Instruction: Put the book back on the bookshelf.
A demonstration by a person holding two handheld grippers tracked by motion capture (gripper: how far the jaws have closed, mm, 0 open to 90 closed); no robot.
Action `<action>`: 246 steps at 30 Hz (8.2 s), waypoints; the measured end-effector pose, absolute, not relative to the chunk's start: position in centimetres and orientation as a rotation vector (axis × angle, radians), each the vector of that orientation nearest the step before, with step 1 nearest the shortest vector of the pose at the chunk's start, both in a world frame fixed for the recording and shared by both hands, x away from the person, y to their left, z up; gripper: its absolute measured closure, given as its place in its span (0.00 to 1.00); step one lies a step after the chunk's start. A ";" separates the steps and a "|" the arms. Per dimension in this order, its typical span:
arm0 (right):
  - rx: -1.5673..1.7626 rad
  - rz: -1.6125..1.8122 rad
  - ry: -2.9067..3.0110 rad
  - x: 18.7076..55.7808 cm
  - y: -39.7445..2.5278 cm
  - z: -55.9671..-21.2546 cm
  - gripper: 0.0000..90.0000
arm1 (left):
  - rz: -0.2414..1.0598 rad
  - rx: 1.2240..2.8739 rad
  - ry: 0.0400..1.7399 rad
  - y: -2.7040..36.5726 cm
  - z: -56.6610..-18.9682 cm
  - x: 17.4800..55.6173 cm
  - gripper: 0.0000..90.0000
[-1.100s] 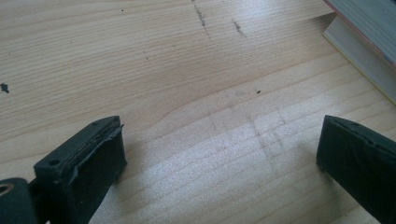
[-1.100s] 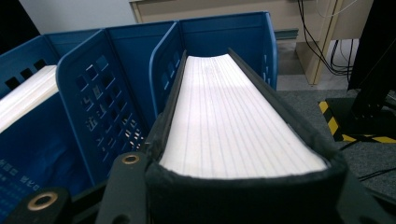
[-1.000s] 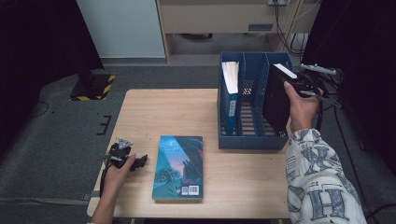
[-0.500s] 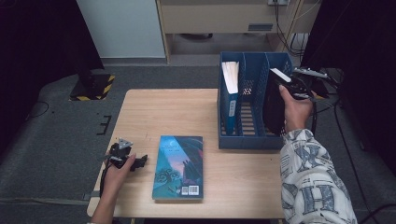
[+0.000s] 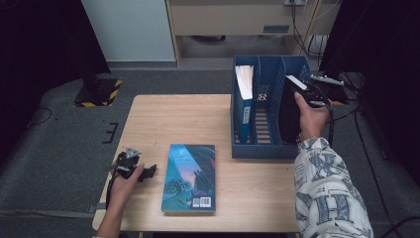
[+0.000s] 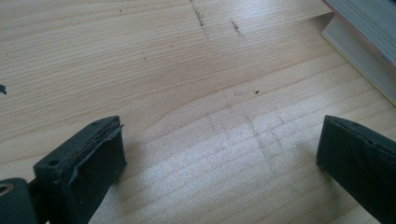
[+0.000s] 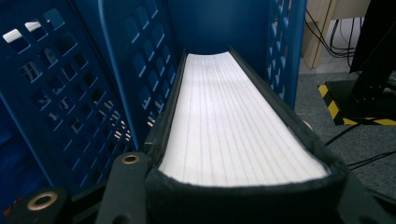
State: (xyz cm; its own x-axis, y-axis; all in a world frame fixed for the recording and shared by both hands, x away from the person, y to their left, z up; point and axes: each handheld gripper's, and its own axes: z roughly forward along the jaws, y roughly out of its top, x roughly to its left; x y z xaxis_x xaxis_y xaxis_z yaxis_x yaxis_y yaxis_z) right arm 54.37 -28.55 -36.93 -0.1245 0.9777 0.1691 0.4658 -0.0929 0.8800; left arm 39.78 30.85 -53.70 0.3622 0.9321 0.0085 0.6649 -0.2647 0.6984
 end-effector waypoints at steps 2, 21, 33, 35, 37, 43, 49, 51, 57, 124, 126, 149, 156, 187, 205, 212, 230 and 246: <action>1.589 1.170 1.619 54.4 -28.5 -37.0 0.59 | 0.571 2.022 1.379 30.8 -53.7 39.8 0.00; 1.581 1.164 1.607 54.9 -28.3 -37.4 0.59 | 0.570 2.023 1.378 30.8 -53.7 39.8 0.00; 1.619 1.146 1.637 54.3 -28.8 -37.7 0.58 | 0.570 2.025 1.375 30.8 -53.7 39.8 0.00; 1.608 1.142 1.657 54.0 -28.8 -37.6 0.58 | 0.570 2.027 1.373 30.8 -53.7 39.8 0.00; 1.601 1.131 1.671 53.8 -28.8 -37.6 0.58 | 0.569 2.027 1.373 30.8 -53.7 39.8 0.00; 1.598 1.097 1.702 53.2 -28.5 -37.5 0.58 | 0.568 2.030 1.369 30.7 -53.7 39.7 0.00; 1.613 1.080 1.720 52.2 -28.6 -37.6 0.57 | 0.567 2.031 1.367 30.7 -53.7 39.6 0.00; 1.614 1.070 1.734 51.8 -28.7 -37.6 0.57 | 0.567 2.030 1.366 30.6 -53.7 39.6 0.00; 1.623 1.076 1.717 51.0 -28.8 -38.0 0.57 | 0.567 2.031 1.366 30.6 -53.7 39.6 0.00; 1.577 1.017 1.691 52.5 -27.4 -36.0 0.59 | 0.563 2.034 1.360 30.5 -53.7 39.6 0.00; 1.572 1.023 1.688 53.0 -27.5 -36.0 0.59 | 0.563 2.034 1.360 30.5 -53.7 39.6 0.00; 1.601 0.986 1.691 55.9 -27.1 -37.3 0.59 | 0.560 2.037 1.354 30.5 -53.7 39.7 0.00; 1.607 0.993 1.684 56.1 -27.2 -37.4 0.59 | 0.560 2.037 1.354 30.5 -53.7 39.7 0.00; 1.620 1.081 1.666 55.8 -27.0 -37.7 0.51 | 0.559 2.040 1.352 30.5 -53.7 39.7 0.00; 1.658 1.224 1.649 54.8 -27.8 -37.3 0.48 | 0.559 2.041 1.351 30.3 -53.7 39.8 0.00; 1.654 1.234 1.645 54.7 -27.8 -37.4 0.48 | 0.559 2.042 1.348 30.3 -53.7 39.8 0.00; 1.602 1.281 1.687 53.9 -28.3 -37.1 0.25 | 0.558 2.038 1.348 30.3 -53.7 39.8 0.00; 1.478 1.285 1.745 48.9 -29.5 -36.5 0.08 | 0.559 2.040 1.348 30.3 -53.7 39.8 0.00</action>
